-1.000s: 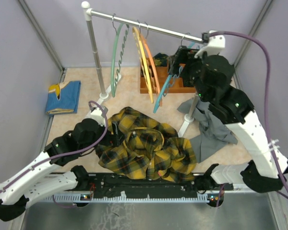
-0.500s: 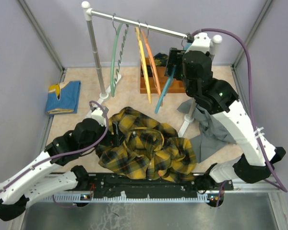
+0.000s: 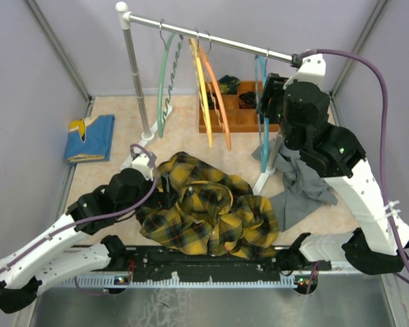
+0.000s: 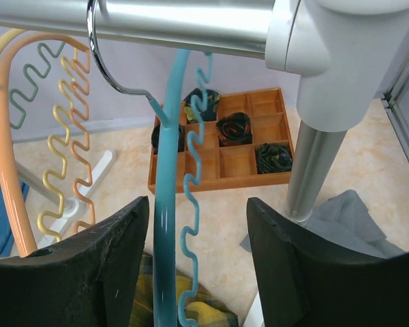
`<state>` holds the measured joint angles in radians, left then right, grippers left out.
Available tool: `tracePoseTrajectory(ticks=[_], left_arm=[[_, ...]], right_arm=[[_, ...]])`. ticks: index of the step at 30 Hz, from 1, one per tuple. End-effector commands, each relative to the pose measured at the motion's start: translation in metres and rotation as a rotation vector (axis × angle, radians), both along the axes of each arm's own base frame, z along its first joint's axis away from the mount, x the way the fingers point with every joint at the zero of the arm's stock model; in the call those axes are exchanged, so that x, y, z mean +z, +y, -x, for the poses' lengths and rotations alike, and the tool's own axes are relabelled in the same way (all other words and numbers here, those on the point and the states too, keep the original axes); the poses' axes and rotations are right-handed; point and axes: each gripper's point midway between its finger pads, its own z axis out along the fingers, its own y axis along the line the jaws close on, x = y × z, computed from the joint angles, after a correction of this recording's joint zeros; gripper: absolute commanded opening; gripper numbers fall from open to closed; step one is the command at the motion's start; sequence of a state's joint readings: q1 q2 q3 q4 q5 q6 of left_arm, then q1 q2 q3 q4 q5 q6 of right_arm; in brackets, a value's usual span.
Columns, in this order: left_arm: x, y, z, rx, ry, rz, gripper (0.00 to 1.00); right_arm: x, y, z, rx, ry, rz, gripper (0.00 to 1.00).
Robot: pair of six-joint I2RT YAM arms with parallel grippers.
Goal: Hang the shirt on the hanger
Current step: Pick up the hanger from the clothesline.
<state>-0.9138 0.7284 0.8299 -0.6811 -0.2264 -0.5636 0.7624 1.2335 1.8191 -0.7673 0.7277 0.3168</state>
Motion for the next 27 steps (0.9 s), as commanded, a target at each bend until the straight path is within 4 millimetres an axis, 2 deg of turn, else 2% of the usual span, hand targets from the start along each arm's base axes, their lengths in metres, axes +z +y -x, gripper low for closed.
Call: tracePoseTrajectory(ticks=[1,7,11,17,24,27], left_arm=[[-0.002,-0.001,0.0,-0.008,-0.001,0.004,0.95],[-0.003,0.0,0.001,-0.004,0.005,0.0,0.95],[-0.004,0.002,0.001,0.002,0.007,-0.005,0.95],[-0.004,0.002,0.001,0.006,0.009,-0.002,0.95],[0.002,0.002,-0.001,0.01,-0.003,0.004,0.95],[0.016,-0.001,-0.002,0.009,-0.022,0.031,0.97]], right_arm=[[-0.002,-0.005,-0.003,-0.022,0.004,0.03,0.6],[-0.01,-0.004,-0.009,-0.037,0.014,0.07,0.58],[-0.01,0.008,-0.012,0.033,0.002,0.089,0.53],[-0.001,0.026,-0.007,0.162,-0.05,0.075,0.37],[0.009,0.013,-0.004,0.133,-0.103,0.125,0.13],[0.019,0.009,0.0,0.144,-0.147,0.139,0.0]])
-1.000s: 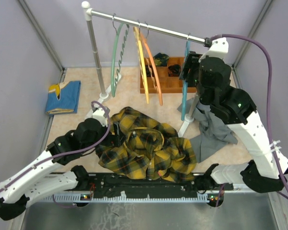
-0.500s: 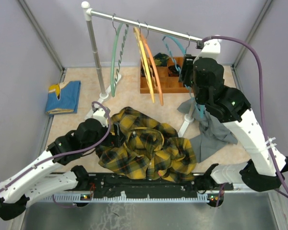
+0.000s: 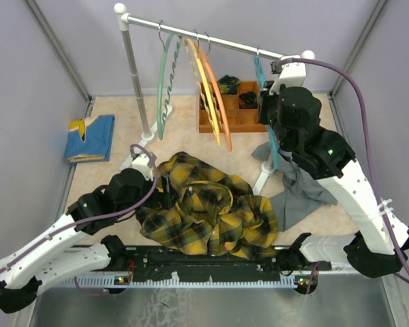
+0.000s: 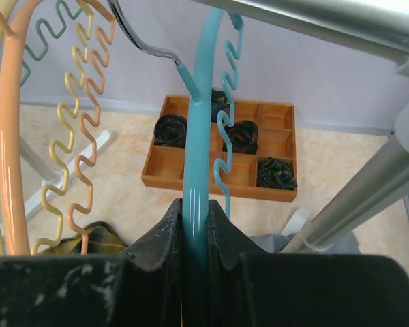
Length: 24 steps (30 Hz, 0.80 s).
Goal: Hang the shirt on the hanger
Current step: Pick up the hanger from the clothesline.
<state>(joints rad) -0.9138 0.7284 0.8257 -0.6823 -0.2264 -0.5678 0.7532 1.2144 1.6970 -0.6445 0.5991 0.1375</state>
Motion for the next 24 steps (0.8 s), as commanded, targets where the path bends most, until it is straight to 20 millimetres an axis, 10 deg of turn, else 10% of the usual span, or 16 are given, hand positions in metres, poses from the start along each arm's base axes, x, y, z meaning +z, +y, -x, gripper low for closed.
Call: tracePoseTrajectory(ticks=[1,10,24], left_arm=[[0.021,-0.001,-0.003,0.002,-0.034,0.034,0.98],[0.05,0.008,-0.01,0.044,-0.095,0.031,0.99],[0.038,-0.004,-0.002,-0.034,-0.047,0.023,0.98]], right_arm=[[0.042,-0.013,0.011,0.023,-0.147,-0.016,0.0],[0.073,-0.022,0.044,0.13,-0.253,-0.072,0.0],[0.015,-0.043,0.131,0.35,-0.081,-0.163,0.0]])
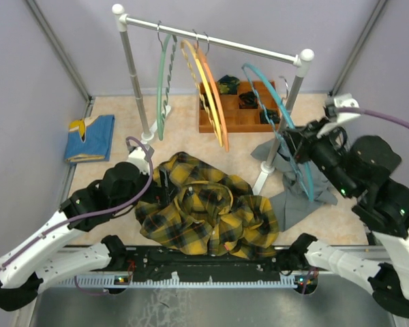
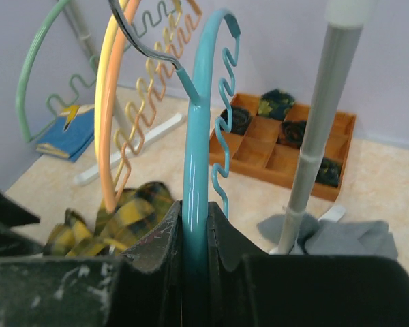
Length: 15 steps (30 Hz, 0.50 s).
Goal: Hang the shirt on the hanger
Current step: Pick up the hanger from the clothesline, then hang the shirt on the hanger.
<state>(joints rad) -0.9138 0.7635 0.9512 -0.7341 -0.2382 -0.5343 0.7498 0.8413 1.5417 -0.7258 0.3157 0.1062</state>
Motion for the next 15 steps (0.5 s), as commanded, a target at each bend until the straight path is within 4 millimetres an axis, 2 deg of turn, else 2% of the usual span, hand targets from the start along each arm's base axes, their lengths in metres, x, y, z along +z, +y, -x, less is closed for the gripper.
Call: tracePoseTrajectory(ticks=[1,4,10,13,15], left_arm=[[0.0,-0.005,0.003,-0.028,0.005,0.018,0.97],[-0.013,-0.007,0.001,-0.028,0.031,-0.011,0.95],[-0.051,-0.01,0.0,0.001,0.152,-0.114,0.87],[-0.062,-0.011,0.001,0.026,0.197,-0.122,0.83],[-0.066,-0.012,0.002,0.046,0.22,-0.11,0.81]], right_arm=[[-0.007,-0.011,0.038,0.084,0.037,-0.079,0.0],[-0.026,-0.021,0.059,0.108,0.094,-0.089,0.0],[-0.066,-0.044,0.094,0.099,0.251,-0.132,0.0],[-0.085,-0.055,0.108,0.076,0.335,-0.135,0.0],[-0.096,-0.054,0.118,0.103,0.373,-0.133,0.0]])
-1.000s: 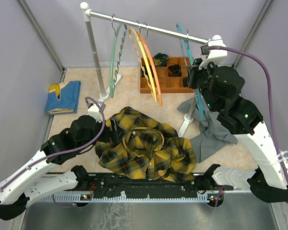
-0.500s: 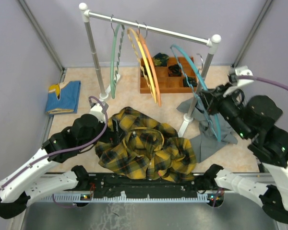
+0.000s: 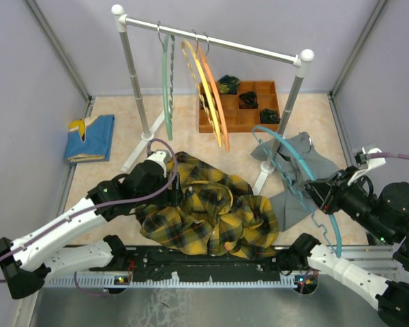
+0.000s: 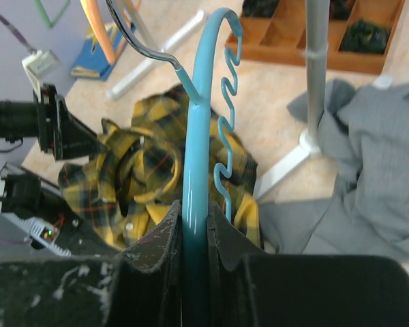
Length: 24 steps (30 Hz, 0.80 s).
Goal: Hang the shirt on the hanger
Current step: Hang the shirt on the hanger.
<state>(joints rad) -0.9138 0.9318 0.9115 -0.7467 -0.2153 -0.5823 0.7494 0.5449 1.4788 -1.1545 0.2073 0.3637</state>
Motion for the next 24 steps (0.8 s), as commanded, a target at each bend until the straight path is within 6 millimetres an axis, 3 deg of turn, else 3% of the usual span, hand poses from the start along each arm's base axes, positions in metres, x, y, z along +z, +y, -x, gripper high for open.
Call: tracePoseTrajectory(ticks=[1,5,14,24], left_arm=[[-0.009,0.0,0.005,0.044,0.055,0.029,0.8],[-0.016,-0.006,0.008,0.047,0.086,0.054,0.76],[-0.035,-0.003,0.015,0.079,0.156,0.033,0.59],[-0.036,-0.01,0.013,0.049,0.121,0.082,0.4]], right_arm=[[-0.024,0.0,0.024,0.048,0.116,-0.032,0.0],[-0.034,0.014,0.041,0.165,0.166,-0.04,0.0],[-0.035,0.035,0.065,0.359,0.18,-0.054,0.0],[-0.03,0.055,0.074,0.494,0.163,-0.069,0.0]])
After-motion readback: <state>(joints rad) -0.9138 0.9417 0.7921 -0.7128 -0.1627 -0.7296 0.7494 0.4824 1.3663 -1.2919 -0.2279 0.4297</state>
